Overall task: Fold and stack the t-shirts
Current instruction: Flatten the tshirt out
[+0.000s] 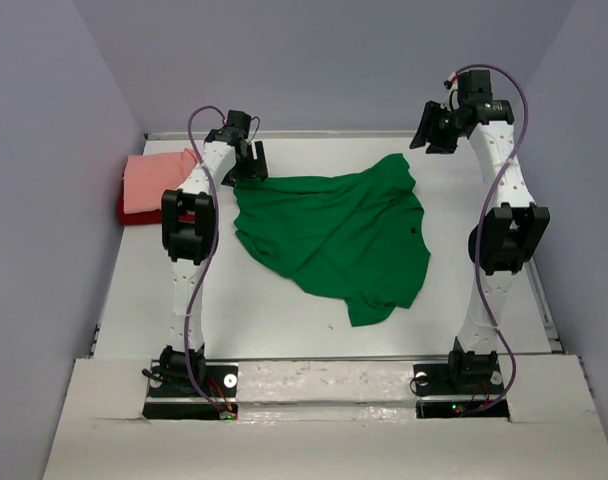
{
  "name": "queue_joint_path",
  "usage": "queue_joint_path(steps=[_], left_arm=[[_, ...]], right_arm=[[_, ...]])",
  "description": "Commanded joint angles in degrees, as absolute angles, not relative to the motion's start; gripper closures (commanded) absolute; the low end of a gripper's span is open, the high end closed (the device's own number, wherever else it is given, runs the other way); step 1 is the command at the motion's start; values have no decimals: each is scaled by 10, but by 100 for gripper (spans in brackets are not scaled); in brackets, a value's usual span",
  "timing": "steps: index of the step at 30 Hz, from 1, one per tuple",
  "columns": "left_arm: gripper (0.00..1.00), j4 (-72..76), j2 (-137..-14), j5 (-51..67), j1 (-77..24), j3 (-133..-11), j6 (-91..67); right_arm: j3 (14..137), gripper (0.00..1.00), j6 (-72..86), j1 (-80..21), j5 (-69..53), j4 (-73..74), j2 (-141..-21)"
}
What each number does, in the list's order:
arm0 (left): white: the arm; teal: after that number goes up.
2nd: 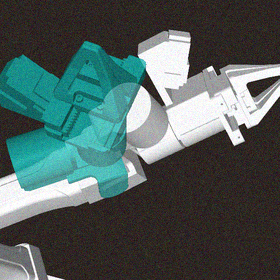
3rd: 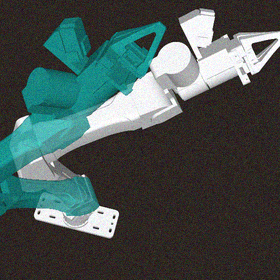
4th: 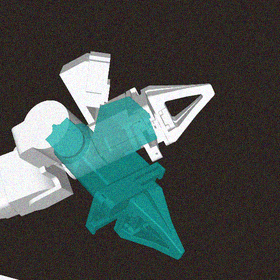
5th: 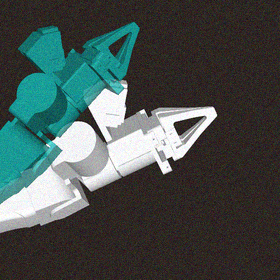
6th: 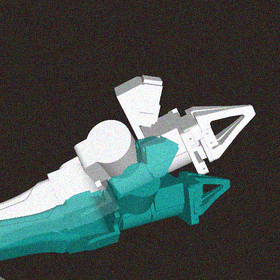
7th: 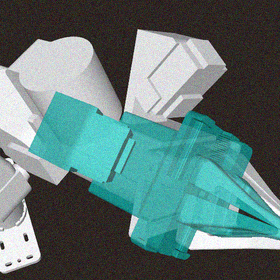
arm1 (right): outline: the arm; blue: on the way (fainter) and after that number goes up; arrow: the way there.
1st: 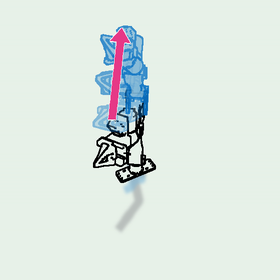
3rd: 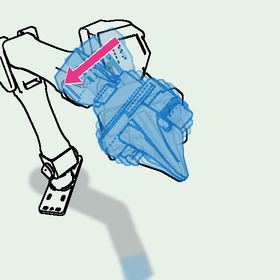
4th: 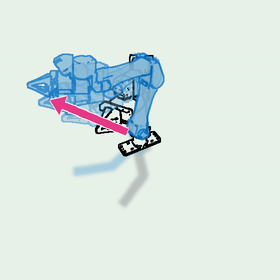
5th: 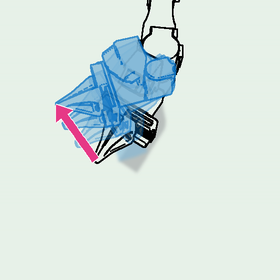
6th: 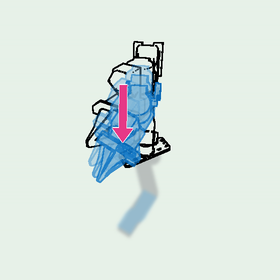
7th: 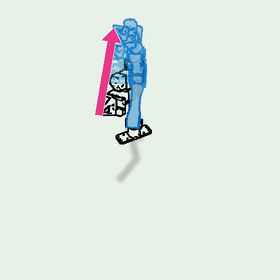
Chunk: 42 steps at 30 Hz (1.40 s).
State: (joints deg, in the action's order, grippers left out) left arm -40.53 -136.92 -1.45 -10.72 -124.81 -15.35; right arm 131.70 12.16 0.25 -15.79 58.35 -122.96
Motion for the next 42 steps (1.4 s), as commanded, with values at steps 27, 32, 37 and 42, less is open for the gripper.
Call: queue_joint_path(steps=[27,32,37,42], left_arm=[[38,-382,-1418,13,-84,-1327,-160],[38,-384,-1419,6,-76,-1325,-158],[42,-379,-1430,13,-76,-1322,-156],[51,-369,-1437,24,-76,-1315,-159]], right_arm=[[1169,48,114,0,-189,531,-1074],[1155,48,115,0,-186,531,-1063],[1136,48,113,0,-185,527,-1046],[1124,47,114,0,-174,526,-1034]])
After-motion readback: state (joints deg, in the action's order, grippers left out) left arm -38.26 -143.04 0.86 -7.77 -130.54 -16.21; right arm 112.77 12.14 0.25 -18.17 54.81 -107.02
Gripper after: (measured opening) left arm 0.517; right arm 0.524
